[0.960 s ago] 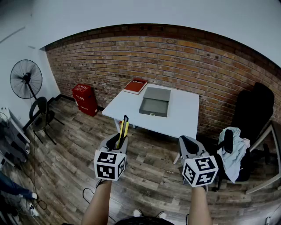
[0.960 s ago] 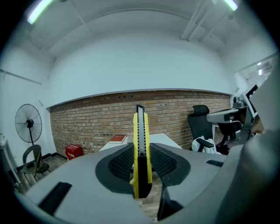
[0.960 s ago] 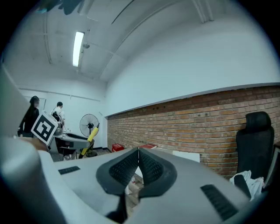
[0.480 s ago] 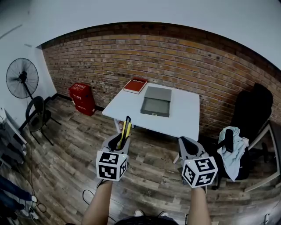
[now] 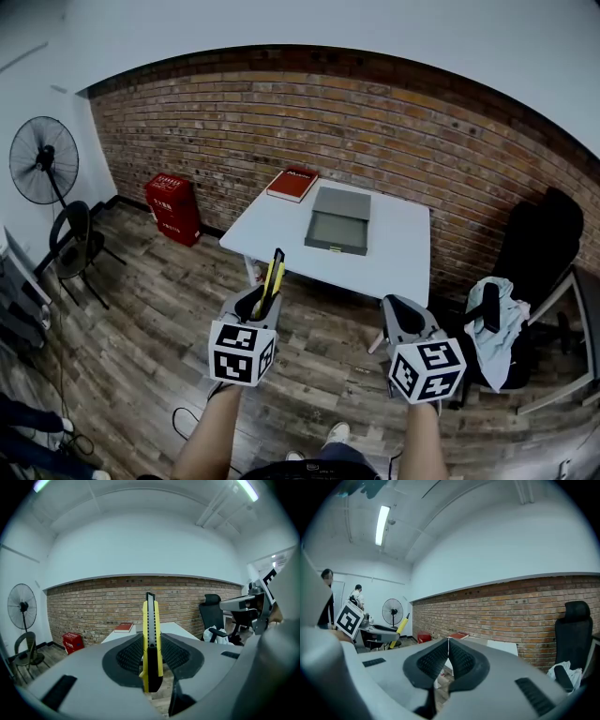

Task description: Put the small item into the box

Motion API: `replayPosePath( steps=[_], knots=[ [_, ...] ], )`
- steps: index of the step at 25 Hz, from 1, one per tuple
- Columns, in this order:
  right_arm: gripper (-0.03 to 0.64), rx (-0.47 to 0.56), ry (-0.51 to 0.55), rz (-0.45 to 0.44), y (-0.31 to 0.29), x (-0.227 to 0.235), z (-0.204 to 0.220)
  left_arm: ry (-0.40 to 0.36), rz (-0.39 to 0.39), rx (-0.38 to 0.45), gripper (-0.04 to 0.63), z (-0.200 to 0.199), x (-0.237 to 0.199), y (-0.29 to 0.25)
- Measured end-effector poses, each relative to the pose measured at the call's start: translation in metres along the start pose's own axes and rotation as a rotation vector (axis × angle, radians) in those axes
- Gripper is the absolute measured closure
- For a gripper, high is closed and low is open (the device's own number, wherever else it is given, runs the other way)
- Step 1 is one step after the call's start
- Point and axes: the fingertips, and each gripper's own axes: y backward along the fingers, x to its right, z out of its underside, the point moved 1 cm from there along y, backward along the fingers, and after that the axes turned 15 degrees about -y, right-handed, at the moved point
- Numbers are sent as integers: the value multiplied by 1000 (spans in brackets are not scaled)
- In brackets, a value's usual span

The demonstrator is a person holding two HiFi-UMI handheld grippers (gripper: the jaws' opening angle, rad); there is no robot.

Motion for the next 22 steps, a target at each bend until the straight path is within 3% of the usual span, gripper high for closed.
replayPosePath(
  steps=[11, 22],
  knots=[
    [597, -21, -8, -12, -49, 26, 6, -2, -11, -21, 466, 7, -16, -48],
    [597, -43, -25, -39, -144, 102, -21, -8, -28, -56, 466, -15, -31, -161]
  ],
)
